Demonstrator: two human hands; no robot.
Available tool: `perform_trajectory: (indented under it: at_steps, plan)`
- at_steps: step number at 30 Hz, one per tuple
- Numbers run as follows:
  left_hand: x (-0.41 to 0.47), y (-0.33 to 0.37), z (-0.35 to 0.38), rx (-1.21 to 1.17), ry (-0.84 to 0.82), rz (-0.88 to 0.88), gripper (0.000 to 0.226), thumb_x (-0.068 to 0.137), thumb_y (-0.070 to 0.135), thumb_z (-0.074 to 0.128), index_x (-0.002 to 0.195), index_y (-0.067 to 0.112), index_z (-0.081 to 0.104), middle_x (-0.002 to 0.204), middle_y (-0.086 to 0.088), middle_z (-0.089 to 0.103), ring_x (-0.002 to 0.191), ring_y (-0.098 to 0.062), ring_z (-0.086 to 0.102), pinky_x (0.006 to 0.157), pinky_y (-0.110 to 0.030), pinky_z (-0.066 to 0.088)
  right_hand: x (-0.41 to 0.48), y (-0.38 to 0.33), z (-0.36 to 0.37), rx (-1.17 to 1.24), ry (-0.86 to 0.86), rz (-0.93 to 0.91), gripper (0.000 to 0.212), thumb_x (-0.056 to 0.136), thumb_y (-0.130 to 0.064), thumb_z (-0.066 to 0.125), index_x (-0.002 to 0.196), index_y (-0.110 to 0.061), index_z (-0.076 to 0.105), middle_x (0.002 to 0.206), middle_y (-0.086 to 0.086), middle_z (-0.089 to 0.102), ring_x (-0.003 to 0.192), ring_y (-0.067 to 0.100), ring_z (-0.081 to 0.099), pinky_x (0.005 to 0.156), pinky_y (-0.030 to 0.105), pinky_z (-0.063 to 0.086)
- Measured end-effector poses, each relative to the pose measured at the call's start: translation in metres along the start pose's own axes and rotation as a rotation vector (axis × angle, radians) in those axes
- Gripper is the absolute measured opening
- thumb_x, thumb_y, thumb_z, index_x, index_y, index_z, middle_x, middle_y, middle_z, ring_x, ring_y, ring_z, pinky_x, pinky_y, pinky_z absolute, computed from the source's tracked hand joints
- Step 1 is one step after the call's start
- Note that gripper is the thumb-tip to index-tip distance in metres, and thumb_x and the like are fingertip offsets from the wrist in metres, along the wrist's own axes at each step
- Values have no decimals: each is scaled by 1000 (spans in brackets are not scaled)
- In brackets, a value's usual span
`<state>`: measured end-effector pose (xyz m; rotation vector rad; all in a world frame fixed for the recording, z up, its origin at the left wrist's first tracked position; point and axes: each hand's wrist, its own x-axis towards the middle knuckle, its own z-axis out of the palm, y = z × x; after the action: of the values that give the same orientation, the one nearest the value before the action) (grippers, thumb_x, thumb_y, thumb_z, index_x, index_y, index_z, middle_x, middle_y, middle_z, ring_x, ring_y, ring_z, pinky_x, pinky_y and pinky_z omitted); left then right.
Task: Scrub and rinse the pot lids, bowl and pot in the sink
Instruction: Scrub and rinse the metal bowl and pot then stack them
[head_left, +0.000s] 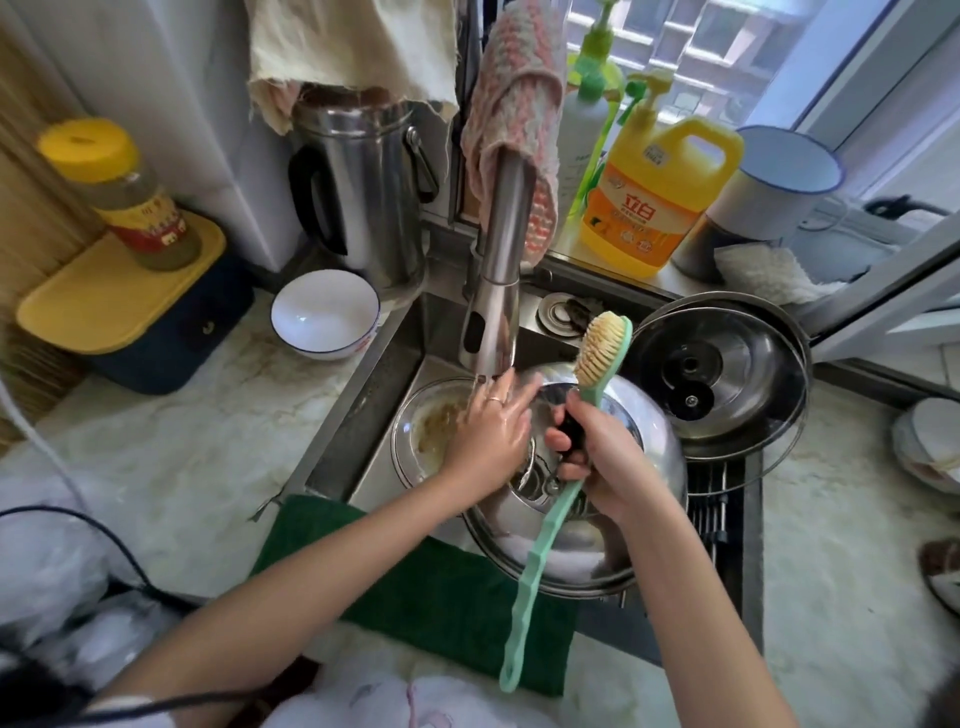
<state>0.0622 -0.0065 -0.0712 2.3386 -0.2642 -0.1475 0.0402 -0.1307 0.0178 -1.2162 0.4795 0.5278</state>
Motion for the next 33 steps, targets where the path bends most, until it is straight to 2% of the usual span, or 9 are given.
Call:
perform_trajectory:
  at_steps: [3, 6, 11, 15, 18, 20, 23, 28, 33]
  plan:
    - [42, -11, -13, -166, -113, -21, 43, 99, 38, 35, 143, 35, 38, 132, 2, 53, 114, -21, 52, 96, -34, 42, -5, -2, 0, -19, -27, 7, 32, 102, -33, 35, 78, -14, 43, 53, -4, 41, 39, 3, 27, 31, 12, 22]
    - [37, -12, -15, -397, -81, -172, 41, 103, 26, 35, 141, 17, 45, 113, -7, 59, 96, -7, 48, 85, -20, 34, -7, -3, -3, 4, 13, -28, 32, 103, -33, 34, 78, -15, 42, 53, -4, 40, 38, 2, 23, 30, 12, 20]
    - [-21, 12, 9, -256, -19, -138, 51, 102, 27, 35, 150, 34, 20, 158, 4, 9, 142, -12, 11, 109, -21, 15, -6, -3, -9, 26, 51, -43, 33, 103, -33, 33, 77, -15, 42, 54, -2, 38, 36, 1, 25, 31, 12, 18]
    - [31, -8, -13, -695, -65, -281, 38, 97, 27, 49, 133, 14, 52, 125, 0, 57, 109, 2, 53, 93, -12, 39, -8, -6, -9, 79, 24, -46, 34, 103, -33, 33, 76, -14, 42, 53, -2, 39, 35, 1, 24, 30, 11, 17]
    - [17, -4, -15, -810, 17, -408, 29, 102, 18, 35, 124, 13, 54, 110, 8, 56, 87, 21, 51, 81, -2, 37, -2, -10, -12, 178, 56, -92, 33, 103, -30, 33, 77, -14, 43, 51, -3, 40, 33, 1, 21, 28, 11, 18]
    - [-16, 13, -10, -806, 36, -330, 41, 104, 14, 29, 145, 20, 33, 136, 18, 35, 120, 14, 35, 100, -7, 26, 3, -9, -13, 257, 87, -143, 33, 103, -29, 32, 77, -14, 43, 51, -2, 41, 33, 1, 22, 28, 11, 20]
    - [-53, 22, -4, -860, 14, -288, 55, 103, 16, 36, 151, 30, 14, 142, 26, 16, 133, 6, 16, 107, -16, 17, 8, -6, -12, 325, 95, -212, 32, 103, -29, 33, 78, -13, 44, 54, -1, 44, 35, 2, 26, 30, 12, 24]
    - [-52, -6, -15, -829, 265, -530, 41, 98, 28, 47, 138, 20, 40, 138, 0, 45, 119, -12, 47, 90, -21, 40, 7, 0, -3, 419, 53, -228, 30, 103, -28, 34, 81, -11, 44, 58, 2, 47, 38, 5, 29, 33, 13, 29]
    - [-41, -16, -17, -1121, 203, -932, 44, 100, 42, 38, 109, 6, 61, 109, -9, 66, 95, -20, 60, 77, -29, 46, 6, 4, 6, 496, 13, -189, 30, 103, -29, 34, 83, -8, 46, 67, 9, 59, 41, 7, 36, 36, 15, 34]
